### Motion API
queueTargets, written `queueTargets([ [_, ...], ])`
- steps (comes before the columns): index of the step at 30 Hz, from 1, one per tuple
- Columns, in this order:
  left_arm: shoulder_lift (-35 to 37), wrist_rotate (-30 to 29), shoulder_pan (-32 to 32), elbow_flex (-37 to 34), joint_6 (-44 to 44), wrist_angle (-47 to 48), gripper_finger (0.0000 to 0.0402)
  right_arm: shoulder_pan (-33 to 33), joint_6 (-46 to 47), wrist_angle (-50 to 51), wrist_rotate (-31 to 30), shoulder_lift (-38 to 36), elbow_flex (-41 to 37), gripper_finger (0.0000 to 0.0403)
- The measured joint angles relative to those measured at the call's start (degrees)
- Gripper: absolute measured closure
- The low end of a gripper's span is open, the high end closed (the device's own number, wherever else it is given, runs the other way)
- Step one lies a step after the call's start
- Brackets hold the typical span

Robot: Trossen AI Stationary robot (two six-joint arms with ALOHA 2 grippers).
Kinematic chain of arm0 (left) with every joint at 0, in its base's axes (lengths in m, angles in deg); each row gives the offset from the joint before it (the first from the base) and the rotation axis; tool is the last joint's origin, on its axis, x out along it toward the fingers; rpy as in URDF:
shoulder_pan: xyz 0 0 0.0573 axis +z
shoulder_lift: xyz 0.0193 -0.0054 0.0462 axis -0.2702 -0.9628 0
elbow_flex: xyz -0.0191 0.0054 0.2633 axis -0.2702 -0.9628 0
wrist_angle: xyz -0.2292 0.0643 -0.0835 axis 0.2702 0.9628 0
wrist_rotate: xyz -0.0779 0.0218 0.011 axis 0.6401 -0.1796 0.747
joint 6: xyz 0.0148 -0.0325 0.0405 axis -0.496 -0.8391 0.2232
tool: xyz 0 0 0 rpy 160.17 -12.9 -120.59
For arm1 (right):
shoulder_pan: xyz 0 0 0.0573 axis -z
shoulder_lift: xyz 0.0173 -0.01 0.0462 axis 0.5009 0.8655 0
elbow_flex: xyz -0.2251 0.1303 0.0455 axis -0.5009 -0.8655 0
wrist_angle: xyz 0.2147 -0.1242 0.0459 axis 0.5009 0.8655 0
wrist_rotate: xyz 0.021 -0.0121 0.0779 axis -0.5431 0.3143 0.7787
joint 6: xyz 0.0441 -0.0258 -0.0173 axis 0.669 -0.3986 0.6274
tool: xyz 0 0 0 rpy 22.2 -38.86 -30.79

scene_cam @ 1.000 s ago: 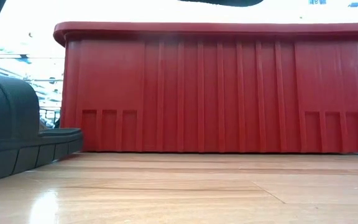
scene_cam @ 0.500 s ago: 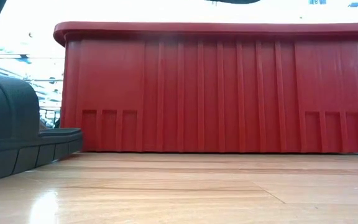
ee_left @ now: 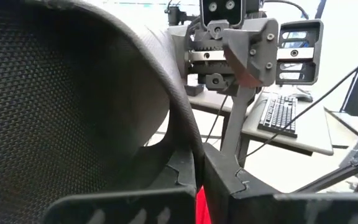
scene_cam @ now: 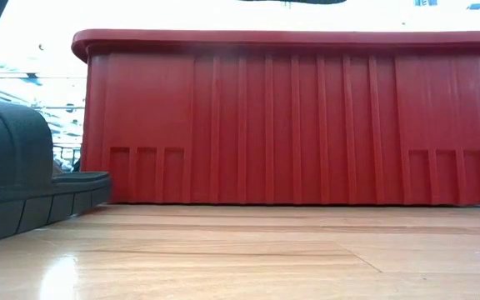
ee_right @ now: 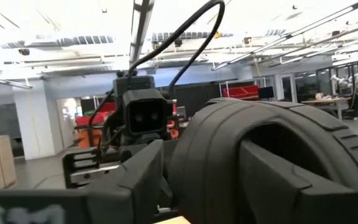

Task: Pick and place slides into bin
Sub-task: Put the black slide into the red container

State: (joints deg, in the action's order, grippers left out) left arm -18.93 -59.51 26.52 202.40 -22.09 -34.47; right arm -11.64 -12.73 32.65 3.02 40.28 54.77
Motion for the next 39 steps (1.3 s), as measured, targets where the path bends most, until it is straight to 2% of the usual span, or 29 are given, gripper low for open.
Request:
queueTargets([
  [6,0.07,-0.1,0.01,0.0,-0.17,1.39,0.0401,0.02,-0.83,-0.16,0.84,2.56,0.09,0.0192],
  [10,-0.04,-1.44,0.01,0.0,0.34,2.65,0.0401,0.04,-0.23,5.72,1.5,2.79,-0.02,0.0203],
  [14,0.65,-1.2,0.05,0.0,1.26,3.14,0.0401,0.07,-1.11,8.25,4.86,2.9,-0.15,0.0208],
  [18,0.81,-0.85,0.05,0.13,1.03,2.45,0.0401,0.07,-3.06,5.88,6.1,3.36,-0.17,0.0208],
  [26,0.87,-1.3,-0.12,0.25,0.82,2.95,0.0402,0.07,-2.78,-3.39,3.54,6.74,-0.26,0.0225],
  [30,0.94,-1.66,-0.12,0.28,0.67,4.13,0.0402,0.07,-2.54,-5.37,3.19,8.2,-0.28,0.0259],
  [36,1.01,-1.21,-0.14,0.28,0.36,5.6,0.0402,0.41,-3.15,-5.27,3.36,8.72,-0.28,0.0386],
  [39,1.03,-1.2,-0.17,0.28,0.55,5.84,0.0401,0.45,-3.45,-5.05,3.46,8.43,-0.28,0.0393],
])
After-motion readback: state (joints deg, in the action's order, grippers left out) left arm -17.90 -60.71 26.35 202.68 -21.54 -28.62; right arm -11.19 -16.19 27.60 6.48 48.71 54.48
